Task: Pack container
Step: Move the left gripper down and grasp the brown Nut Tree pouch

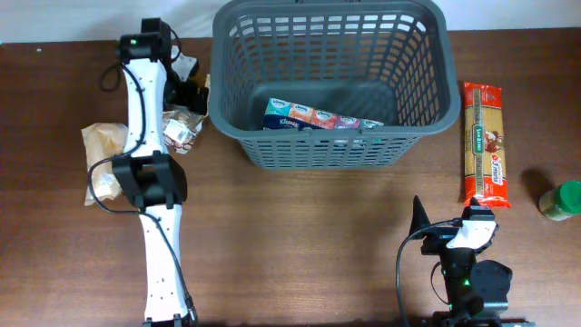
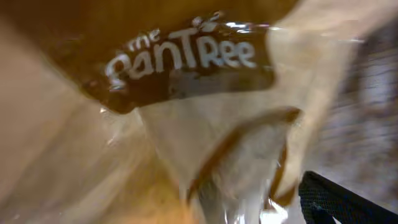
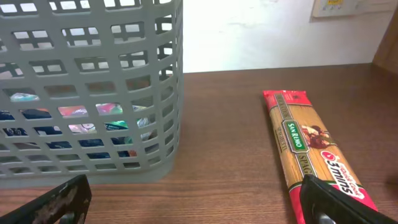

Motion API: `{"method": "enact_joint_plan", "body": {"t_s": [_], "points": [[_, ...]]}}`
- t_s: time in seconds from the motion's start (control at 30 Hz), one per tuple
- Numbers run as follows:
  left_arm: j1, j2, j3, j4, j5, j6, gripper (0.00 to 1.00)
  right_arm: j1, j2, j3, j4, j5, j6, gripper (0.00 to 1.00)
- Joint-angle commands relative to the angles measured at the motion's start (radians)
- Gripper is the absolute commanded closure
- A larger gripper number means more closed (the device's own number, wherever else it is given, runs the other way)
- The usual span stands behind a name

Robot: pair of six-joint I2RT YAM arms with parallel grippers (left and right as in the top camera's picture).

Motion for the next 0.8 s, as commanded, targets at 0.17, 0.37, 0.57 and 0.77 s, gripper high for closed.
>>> {"method": "enact_joint_plan", "body": {"t_s": [0.17, 0.37, 0.57, 0.77], "points": [[0.003, 0.081, -0.019, -0.015, 0.022, -0.01, 0.02, 0.009, -0.008, -0.007, -0.002, -0.012, 0.003, 0.01], [0.003, 0.083, -0.039, -0.004, 0.022, -0.01, 0.99, 0.009, -0.007, -0.007, -0.002, -0.012, 0.003, 0.01], [0.003, 0.064, -0.032, -0.008, 0.021, -0.03, 0.99, 0.009, -0.007, -0.007, -0.001, -0.012, 0.003, 0.01], [0.003, 0.001, 0.028, 0.001, 0.021, -0.034, 0.98, 0.009, -0.007, -0.007, -0.001, -0.012, 0.003, 0.01]]}}
